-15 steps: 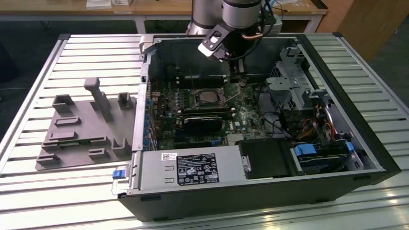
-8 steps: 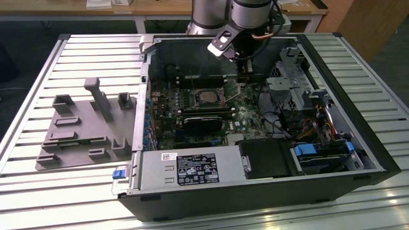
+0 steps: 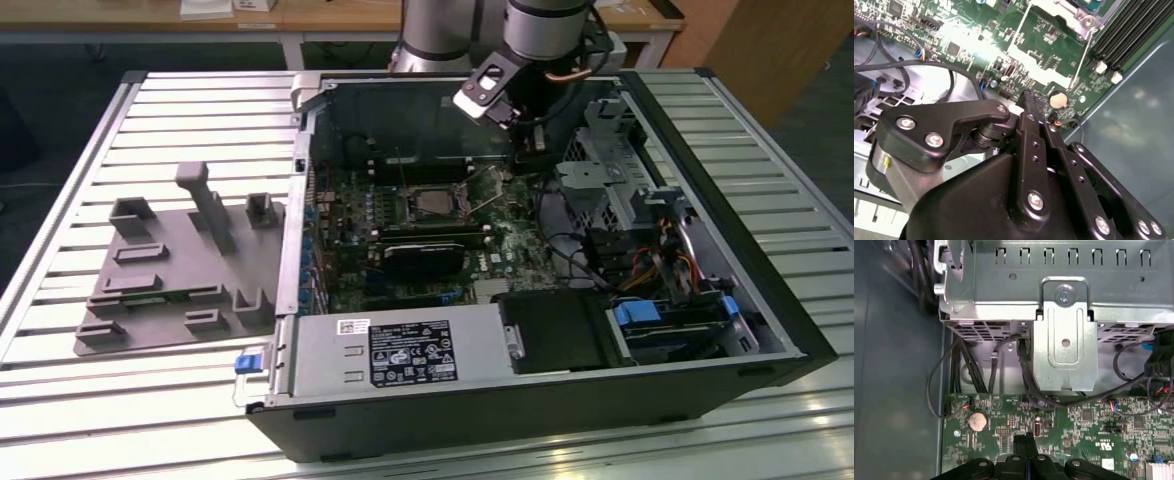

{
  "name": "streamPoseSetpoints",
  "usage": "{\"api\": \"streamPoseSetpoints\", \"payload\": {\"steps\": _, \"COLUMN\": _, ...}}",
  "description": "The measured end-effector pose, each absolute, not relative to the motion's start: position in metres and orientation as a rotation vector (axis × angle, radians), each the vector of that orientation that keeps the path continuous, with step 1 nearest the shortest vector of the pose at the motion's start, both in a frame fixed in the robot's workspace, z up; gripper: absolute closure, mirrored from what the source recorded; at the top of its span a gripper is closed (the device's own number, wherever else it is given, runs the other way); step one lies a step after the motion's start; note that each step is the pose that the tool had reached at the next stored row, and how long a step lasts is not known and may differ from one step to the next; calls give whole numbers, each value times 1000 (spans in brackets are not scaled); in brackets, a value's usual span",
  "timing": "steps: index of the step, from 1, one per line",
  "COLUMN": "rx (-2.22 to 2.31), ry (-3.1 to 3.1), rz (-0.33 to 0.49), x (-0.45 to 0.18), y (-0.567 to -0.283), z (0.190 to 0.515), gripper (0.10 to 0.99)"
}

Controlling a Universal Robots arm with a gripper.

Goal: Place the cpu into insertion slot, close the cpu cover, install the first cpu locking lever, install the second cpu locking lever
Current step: 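Close the cpu cover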

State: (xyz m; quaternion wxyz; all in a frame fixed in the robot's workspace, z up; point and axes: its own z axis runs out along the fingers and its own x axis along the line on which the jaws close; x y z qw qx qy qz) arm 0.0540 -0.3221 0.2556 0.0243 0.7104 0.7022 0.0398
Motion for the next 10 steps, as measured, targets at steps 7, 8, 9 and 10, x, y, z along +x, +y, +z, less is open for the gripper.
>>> {"api": "streamPoseSetpoints", "payload": {"steps": 7, "rx": 2200, "ry": 2175, "rz": 109, "x": 55, "y": -322, "z": 248, "gripper": 980}}
{"api": "streamPoseSetpoints", "payload": {"steps": 8, "rx": 2201, "ry": 2175, "rz": 107, "x": 55, "y": -322, "z": 247, "gripper": 980}}
{"api": "streamPoseSetpoints", "payload": {"steps": 9, "rx": 2201, "ry": 2176, "rz": 106, "x": 55, "y": -322, "z": 246, "gripper": 980}}
{"api": "streamPoseSetpoints", "payload": {"steps": 10, "rx": 2201, "ry": 2176, "rz": 105, "x": 56, "y": -322, "z": 245, "gripper": 980}}
